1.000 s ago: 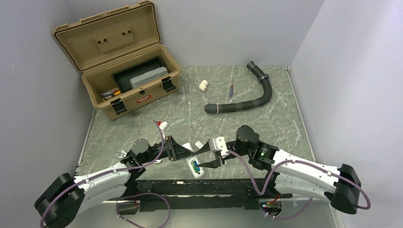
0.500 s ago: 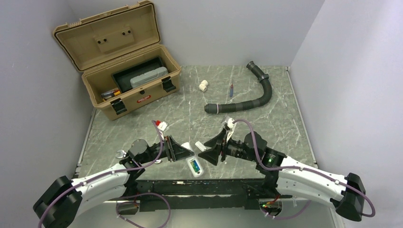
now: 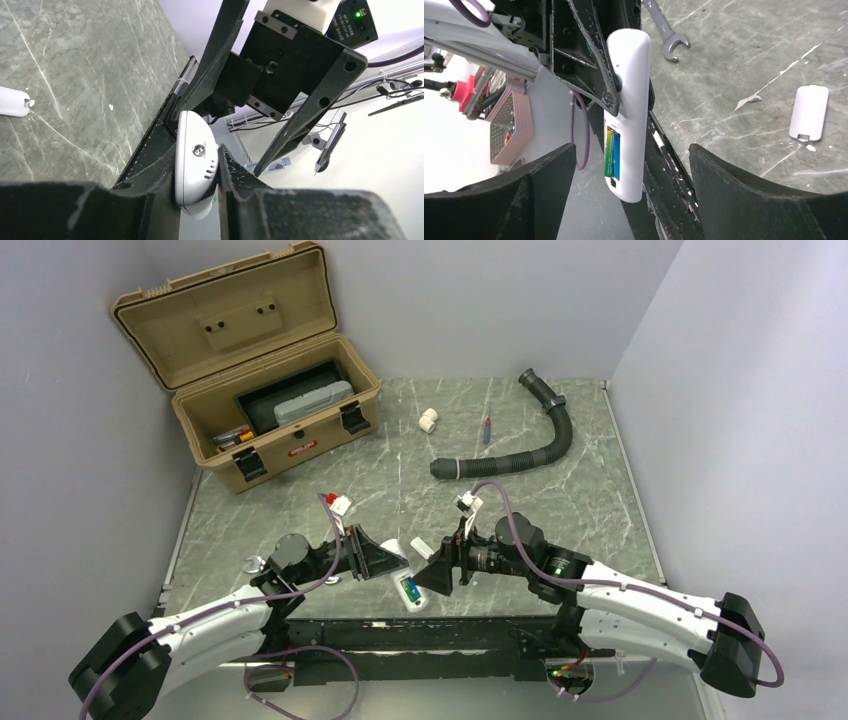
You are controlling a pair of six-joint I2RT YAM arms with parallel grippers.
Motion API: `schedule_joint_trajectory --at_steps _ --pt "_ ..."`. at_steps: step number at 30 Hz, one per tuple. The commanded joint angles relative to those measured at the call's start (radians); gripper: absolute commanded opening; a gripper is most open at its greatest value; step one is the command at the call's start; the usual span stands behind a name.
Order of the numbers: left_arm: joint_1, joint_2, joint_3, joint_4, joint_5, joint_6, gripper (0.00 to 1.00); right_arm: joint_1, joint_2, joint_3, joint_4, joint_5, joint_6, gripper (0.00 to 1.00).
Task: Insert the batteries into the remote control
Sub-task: Load the battery into the remote control.
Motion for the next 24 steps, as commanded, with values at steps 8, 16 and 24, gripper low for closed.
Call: schedule_joint_trajectory --at_steps 8,16,24 --pt "-0.004 0.007 0.025 0.08 0.0 -0.005 0.0 0.0 0.131 0.006 0.102 -0.138 0.061 0.79" --pt "-0.004 0.007 0.024 0.083 -0.001 -0.007 0.0 0.002 0.17 0.006 0.144 -0.15 0.075 0.72" --pt "-0.004 0.003 0.025 0.077 0.002 -0.007 0.0 0.004 0.196 0.009 0.152 -0.156 0.077 0.57"
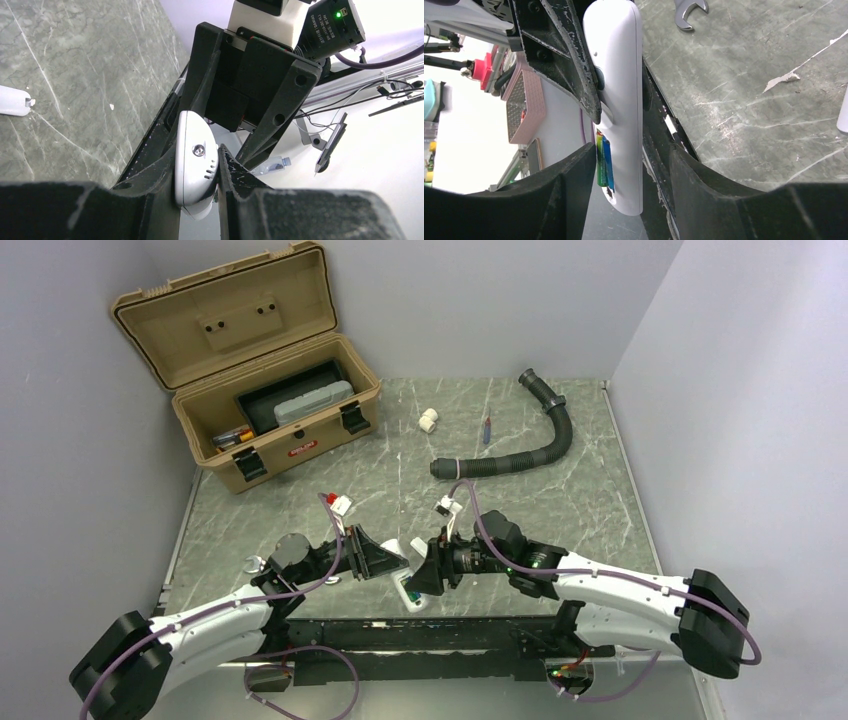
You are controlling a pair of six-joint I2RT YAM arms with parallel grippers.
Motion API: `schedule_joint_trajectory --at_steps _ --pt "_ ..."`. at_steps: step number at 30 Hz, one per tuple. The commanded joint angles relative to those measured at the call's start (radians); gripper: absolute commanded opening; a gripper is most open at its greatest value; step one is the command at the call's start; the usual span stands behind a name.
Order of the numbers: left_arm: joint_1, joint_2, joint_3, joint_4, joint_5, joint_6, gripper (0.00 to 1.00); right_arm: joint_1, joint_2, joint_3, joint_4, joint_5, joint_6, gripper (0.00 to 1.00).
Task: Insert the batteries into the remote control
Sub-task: Load the battery into the remote control.
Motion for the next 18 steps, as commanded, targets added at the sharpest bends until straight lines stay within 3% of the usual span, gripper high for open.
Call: schedule_joint_trajectory --at_steps 1,18 --pt "-0.004 -0.005 0.025 0.069 0.001 -0.005 0.0 0.005 0.009 0.01 0.053 -0.023 0.013 0.55" --pt "-0.004 0.0 0.026 0.076 0.001 -0.01 0.0 0.011 0.06 0.028 0.043 -0.036 -0.005 0.2"
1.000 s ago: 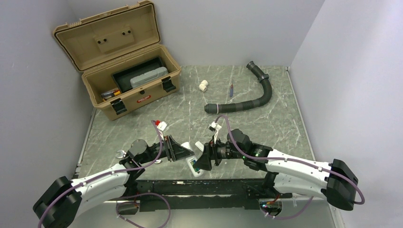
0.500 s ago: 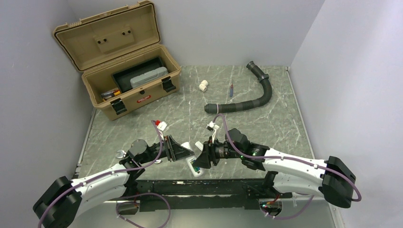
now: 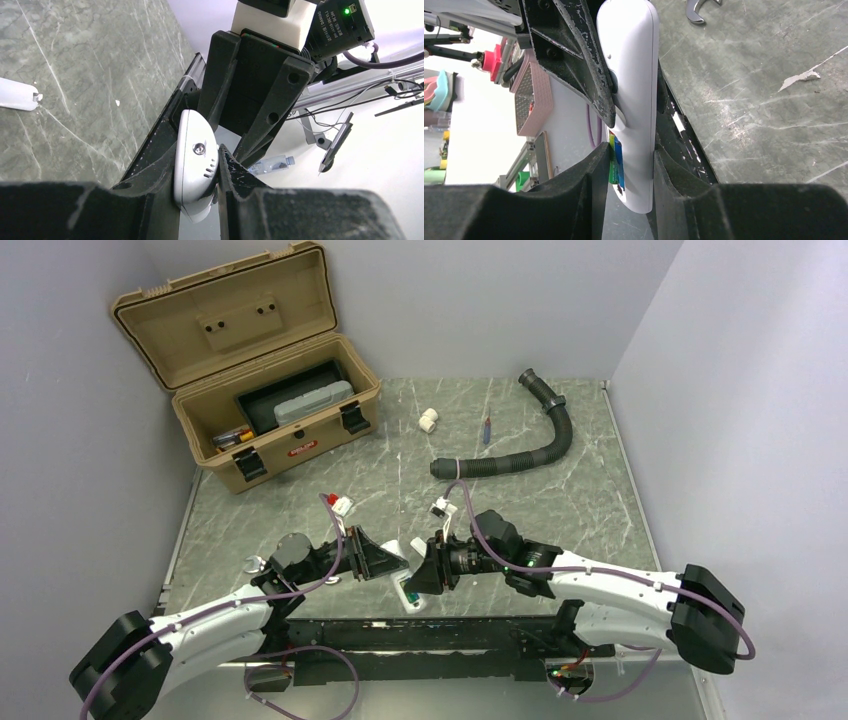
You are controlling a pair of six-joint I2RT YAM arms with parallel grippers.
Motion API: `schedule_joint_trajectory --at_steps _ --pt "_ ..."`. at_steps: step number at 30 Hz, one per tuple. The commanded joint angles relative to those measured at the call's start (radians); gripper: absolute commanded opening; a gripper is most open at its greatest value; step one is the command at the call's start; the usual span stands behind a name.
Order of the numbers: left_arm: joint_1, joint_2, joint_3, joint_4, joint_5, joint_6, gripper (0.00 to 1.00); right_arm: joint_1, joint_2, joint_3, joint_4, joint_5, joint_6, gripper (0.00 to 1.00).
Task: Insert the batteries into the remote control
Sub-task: Load the battery into the remote control.
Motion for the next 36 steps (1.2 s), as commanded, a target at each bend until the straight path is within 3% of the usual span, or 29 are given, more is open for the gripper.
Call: schedule_joint_trajectory --at_steps 1,13,18,31,36 --pt "-0.005 -0.002 0.027 0.096 0.0 -0.02 0.0 0.005 0.018 0.027 0.005 0.007 -0.015 0.19" --pt "-0.004 -0.017 0.029 0.079 -0.01 -0.025 0.0 0.013 0.028 0.06 -0.064 0.05 -0.049 0.0" --pt "-0.004 -0.016 0.025 0.076 -0.011 -0.025 0.0 0.02 0.024 0.083 -0.103 0.081 -0.074 0.0" --pt "-0.004 -0.009 0.015 0.077 -0.014 -0.012 0.0 0.019 -0.071 0.118 -0.171 0.15 -0.125 0.46" --pt "-0.004 0.001 0.015 0.089 -0.01 -0.014 0.0 0.02 -0.116 0.118 -0.182 0.168 -0.135 0.53"
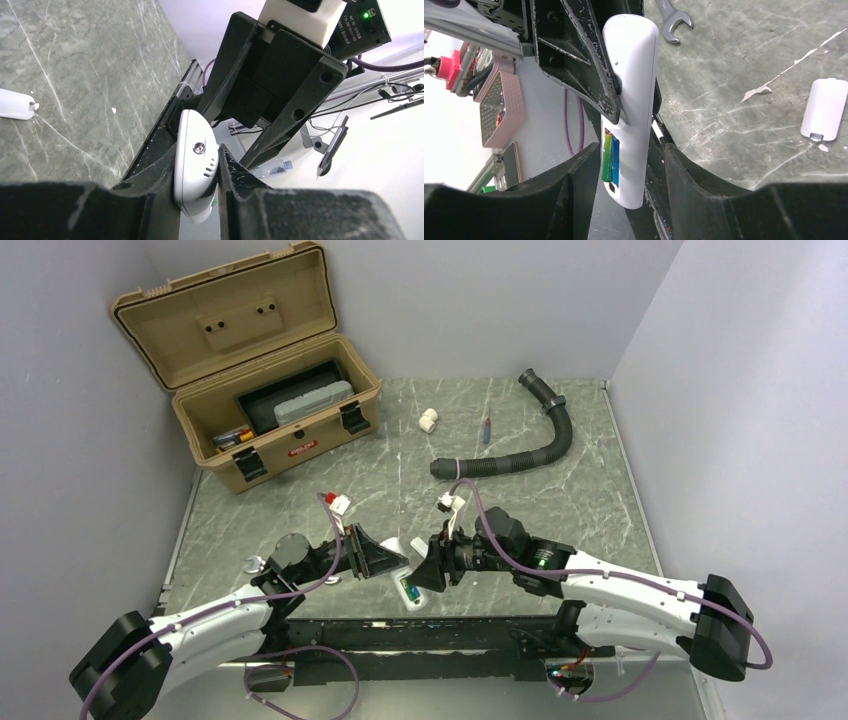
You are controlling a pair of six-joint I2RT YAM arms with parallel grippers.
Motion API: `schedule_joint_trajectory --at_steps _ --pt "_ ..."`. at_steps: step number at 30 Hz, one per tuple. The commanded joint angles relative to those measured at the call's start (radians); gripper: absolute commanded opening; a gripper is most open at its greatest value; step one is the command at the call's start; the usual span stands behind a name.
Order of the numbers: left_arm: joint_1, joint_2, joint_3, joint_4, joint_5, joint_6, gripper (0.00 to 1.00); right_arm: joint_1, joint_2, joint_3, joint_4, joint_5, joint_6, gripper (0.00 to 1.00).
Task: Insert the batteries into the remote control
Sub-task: Load the battery into the remote control.
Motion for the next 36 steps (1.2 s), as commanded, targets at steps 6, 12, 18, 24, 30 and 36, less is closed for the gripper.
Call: schedule_joint_trajectory --at_steps 6,12,18,24,30,36 --pt "-0.004 0.011 0.012 0.08 0.009 -0.013 0.0 0.0 -0.106 0.051 -0.08 0.07 -0.102 0.54" --pt "-0.004 0.003 0.009 0.063 0.006 -0.007 0.0 -0.001 -0.142 0.086 -0.174 0.08 -0.235 0.33" --pt "-0.004 -0.021 0.02 -0.054 -0.052 -0.001 0.0 0.003 -0.125 0.138 -0.249 0.061 -0.264 0.23" --pt "-0.004 -0.024 0.052 -0.125 -0.052 0.003 0.0 0.069 -0.155 0.115 -0.21 0.046 -0.35 0.28" --pt "-0.004 -0.001 0.055 -0.107 -0.032 -0.013 0.0 0.22 -0.164 0.077 -0.173 0.082 -0.657 0.43" --pt "-0.004 0.026 0.045 -0.027 -0.005 -0.042 0.0 0.236 -0.165 0.053 -0.147 0.022 -0.823 0.43"
